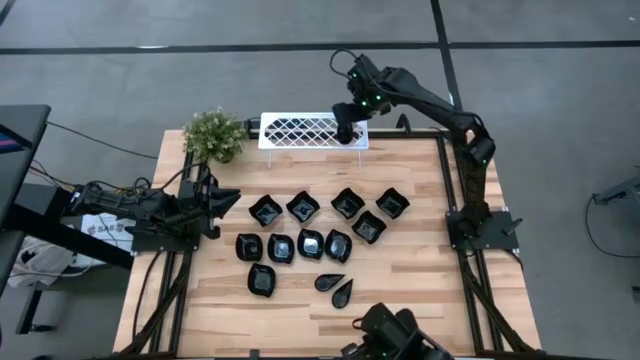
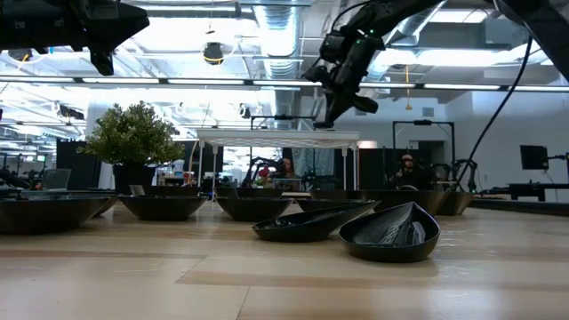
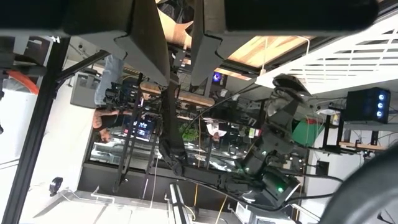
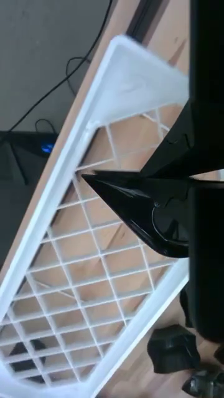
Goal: Pick & Place Mini shaped plates
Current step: Stack the drop-shaped plate on top of the drop-shaped plate on the shelf
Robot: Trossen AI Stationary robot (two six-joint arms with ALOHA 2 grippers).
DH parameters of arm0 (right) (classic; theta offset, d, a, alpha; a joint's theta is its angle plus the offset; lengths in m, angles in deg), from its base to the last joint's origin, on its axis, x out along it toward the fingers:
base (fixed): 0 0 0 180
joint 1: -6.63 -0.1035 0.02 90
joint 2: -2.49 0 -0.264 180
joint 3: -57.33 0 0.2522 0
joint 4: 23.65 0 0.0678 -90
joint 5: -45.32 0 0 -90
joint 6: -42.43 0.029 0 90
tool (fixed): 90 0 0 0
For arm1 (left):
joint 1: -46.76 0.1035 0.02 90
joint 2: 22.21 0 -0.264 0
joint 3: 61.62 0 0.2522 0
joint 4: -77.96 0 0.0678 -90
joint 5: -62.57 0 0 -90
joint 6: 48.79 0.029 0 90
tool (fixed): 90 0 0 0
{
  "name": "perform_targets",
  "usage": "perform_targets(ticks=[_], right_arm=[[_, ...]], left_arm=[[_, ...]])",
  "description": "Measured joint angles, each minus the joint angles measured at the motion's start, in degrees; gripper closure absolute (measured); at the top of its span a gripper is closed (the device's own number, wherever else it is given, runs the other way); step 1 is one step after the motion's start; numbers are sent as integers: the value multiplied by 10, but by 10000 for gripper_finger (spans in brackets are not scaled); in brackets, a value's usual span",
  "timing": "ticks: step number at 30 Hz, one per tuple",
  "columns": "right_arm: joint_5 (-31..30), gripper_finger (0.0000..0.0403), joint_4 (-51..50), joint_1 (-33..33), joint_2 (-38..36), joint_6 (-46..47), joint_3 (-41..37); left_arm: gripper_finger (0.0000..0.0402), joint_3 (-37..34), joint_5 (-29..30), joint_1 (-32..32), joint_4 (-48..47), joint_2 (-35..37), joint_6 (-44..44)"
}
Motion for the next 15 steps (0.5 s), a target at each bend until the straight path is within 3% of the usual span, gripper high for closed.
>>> perform_targets(ticks=[15], right_arm=[[-9, 403, -9, -2, 1, -11, 0]], left_arm=[[334, 0, 0, 0, 0, 0, 0]])
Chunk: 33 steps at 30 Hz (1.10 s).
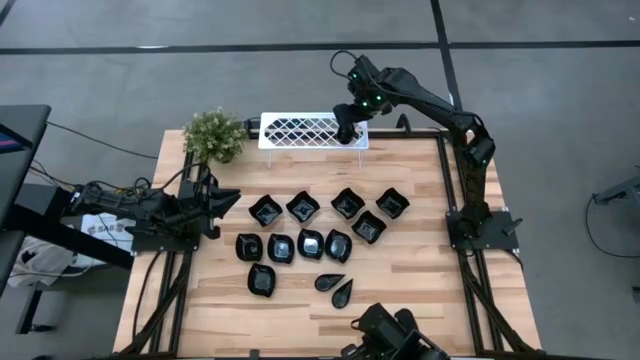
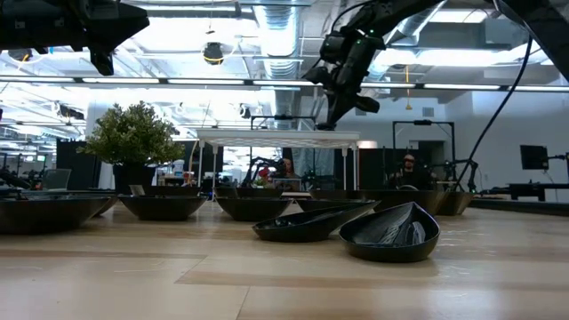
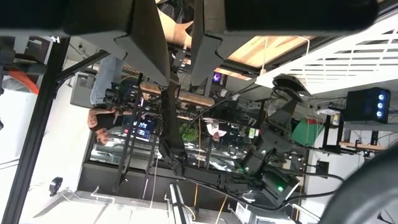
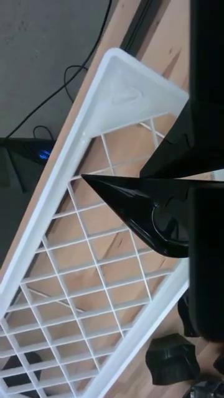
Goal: Pick & Place Mini shaped plates
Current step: Stack the drop-shaped plate on top of the drop-shaped plate on the shelf
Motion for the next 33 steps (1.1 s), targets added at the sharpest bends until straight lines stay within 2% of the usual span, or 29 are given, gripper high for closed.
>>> perform_targets(ticks=[28, 33], right_arm=[[-14, 402, 26, -4, 1, -13, -23], [-15, 392, 28, -4, 1, -17, -23]], left_arm=[[334, 0, 0, 0, 0, 0, 0], [334, 0, 2, 0, 0, 0, 0]])
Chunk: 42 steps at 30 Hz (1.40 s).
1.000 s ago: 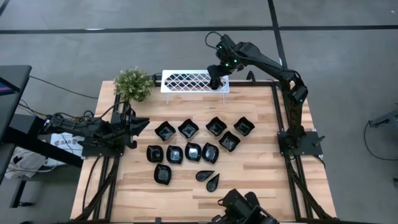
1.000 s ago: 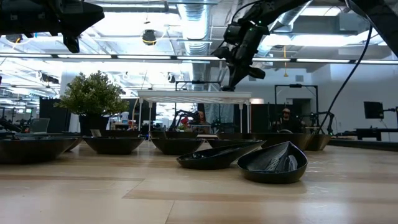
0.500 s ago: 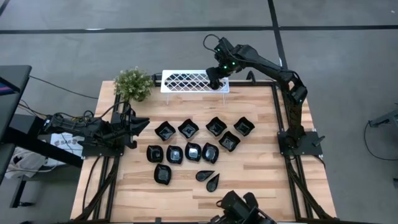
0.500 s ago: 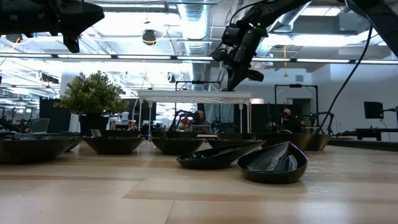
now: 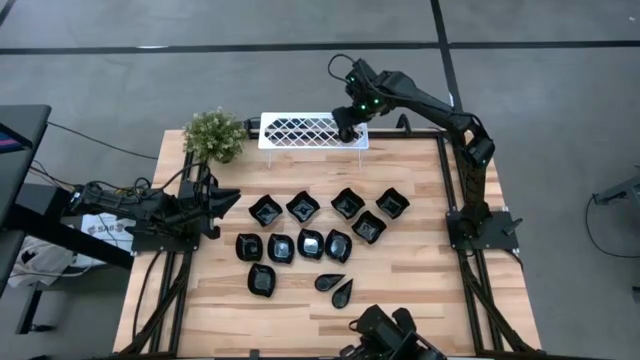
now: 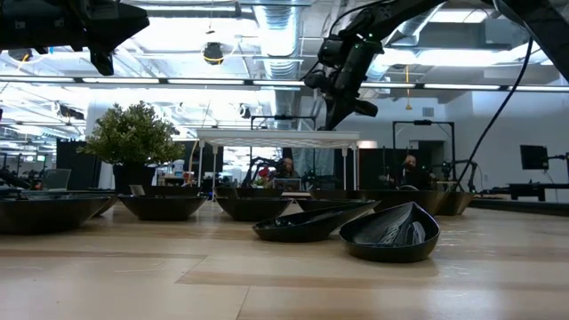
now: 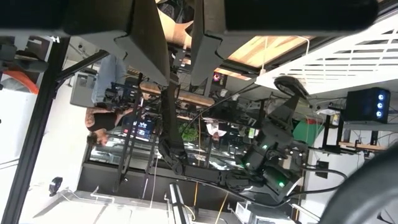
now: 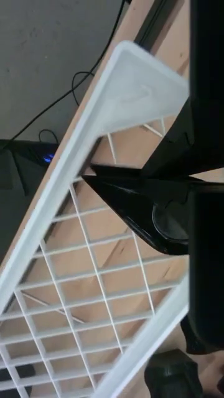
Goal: Pick & Place Mini shaped plates
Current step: Stack the drop-shaped plate on top of the drop-shaped plate on the shelf
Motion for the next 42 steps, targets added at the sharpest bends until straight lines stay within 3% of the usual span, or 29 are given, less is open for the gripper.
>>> perform_targets(ticks=[15, 23, 33, 42], right_arm=[[1, 337, -10, 0, 0, 2, 2], [0, 337, -163, -29, -1, -61, 72], [-31, 337, -280, -156, -44, -74, 87], [-35, 337, -296, -317, -70, 12, 87]], left_arm=[[334, 0, 25, 0, 0, 0, 0], [334, 0, 25, 0, 0, 0, 0], [334, 0, 24, 0, 0, 0, 0], [334, 0, 24, 0, 0, 0, 0]])
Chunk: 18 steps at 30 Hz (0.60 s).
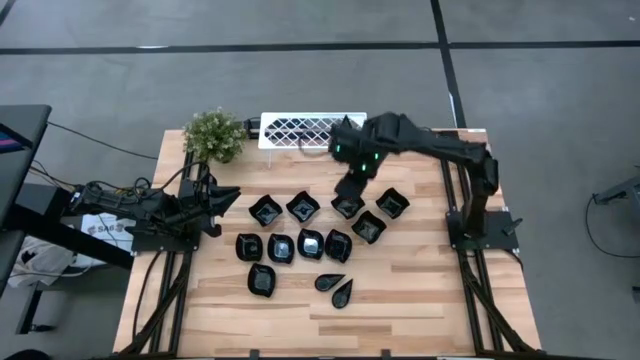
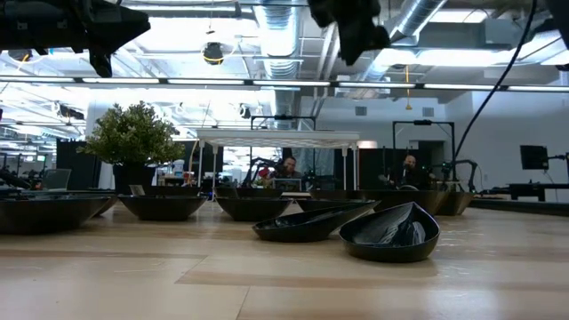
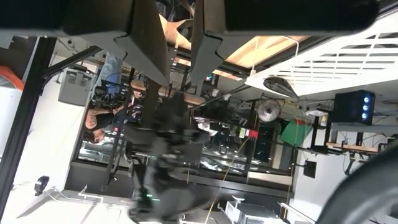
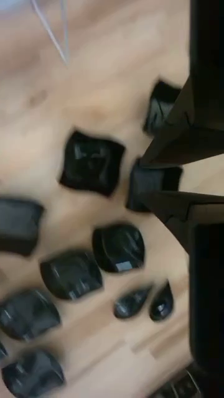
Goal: Pick & Place Mini shaped plates
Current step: Stack the drop-shaped plate on top of the drop-shaped plate on the shelf
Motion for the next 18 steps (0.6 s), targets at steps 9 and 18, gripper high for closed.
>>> perform_targets(ticks=[9, 18], right_arm=[[-72, 337, 2, -165, 12, 235, 0], [-104, 337, 68, -317, 40, 555, -31]], left_arm=[[334, 0, 0, 0, 0, 0, 0], [334, 0, -101, 0, 0, 0, 0]])
